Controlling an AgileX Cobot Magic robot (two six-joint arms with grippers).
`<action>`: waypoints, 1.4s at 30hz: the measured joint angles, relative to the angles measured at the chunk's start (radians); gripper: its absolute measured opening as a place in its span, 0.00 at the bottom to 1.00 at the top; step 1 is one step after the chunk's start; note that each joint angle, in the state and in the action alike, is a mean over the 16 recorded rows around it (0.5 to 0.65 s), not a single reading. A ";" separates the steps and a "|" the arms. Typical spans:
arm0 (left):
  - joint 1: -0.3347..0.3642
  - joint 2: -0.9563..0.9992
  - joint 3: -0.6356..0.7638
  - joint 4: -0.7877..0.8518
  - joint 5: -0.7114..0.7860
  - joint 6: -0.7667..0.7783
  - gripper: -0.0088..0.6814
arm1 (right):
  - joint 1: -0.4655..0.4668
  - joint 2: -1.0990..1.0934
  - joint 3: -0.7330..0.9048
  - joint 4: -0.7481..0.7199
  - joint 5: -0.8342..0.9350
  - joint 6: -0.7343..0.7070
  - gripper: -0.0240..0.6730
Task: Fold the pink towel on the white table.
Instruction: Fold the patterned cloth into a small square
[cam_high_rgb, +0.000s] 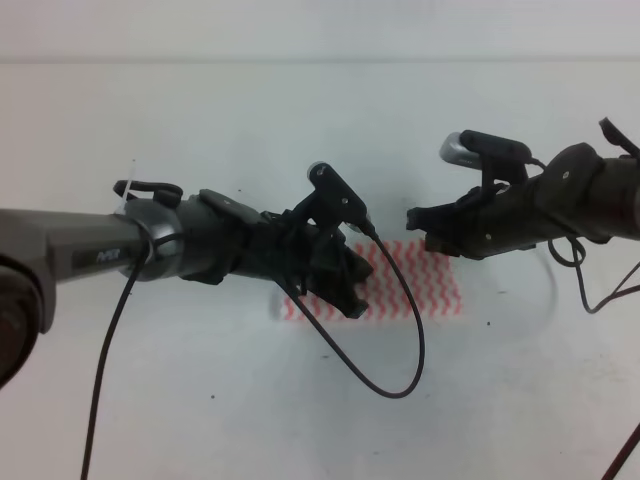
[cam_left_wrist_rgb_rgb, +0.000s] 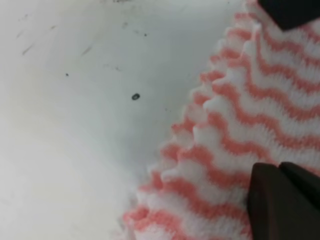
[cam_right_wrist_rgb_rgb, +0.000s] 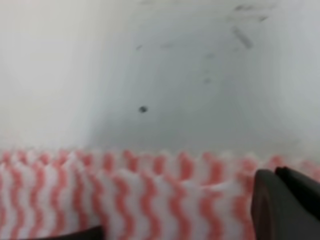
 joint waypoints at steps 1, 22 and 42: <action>0.000 0.000 0.000 0.000 0.000 0.000 0.01 | -0.004 0.001 0.000 -0.003 -0.002 0.001 0.01; 0.003 -0.115 0.001 0.105 0.043 -0.163 0.01 | -0.033 -0.039 0.000 -0.048 0.078 0.004 0.01; 0.029 -0.118 0.002 0.517 0.218 -0.678 0.01 | 0.055 -0.083 0.000 -0.065 0.220 0.019 0.01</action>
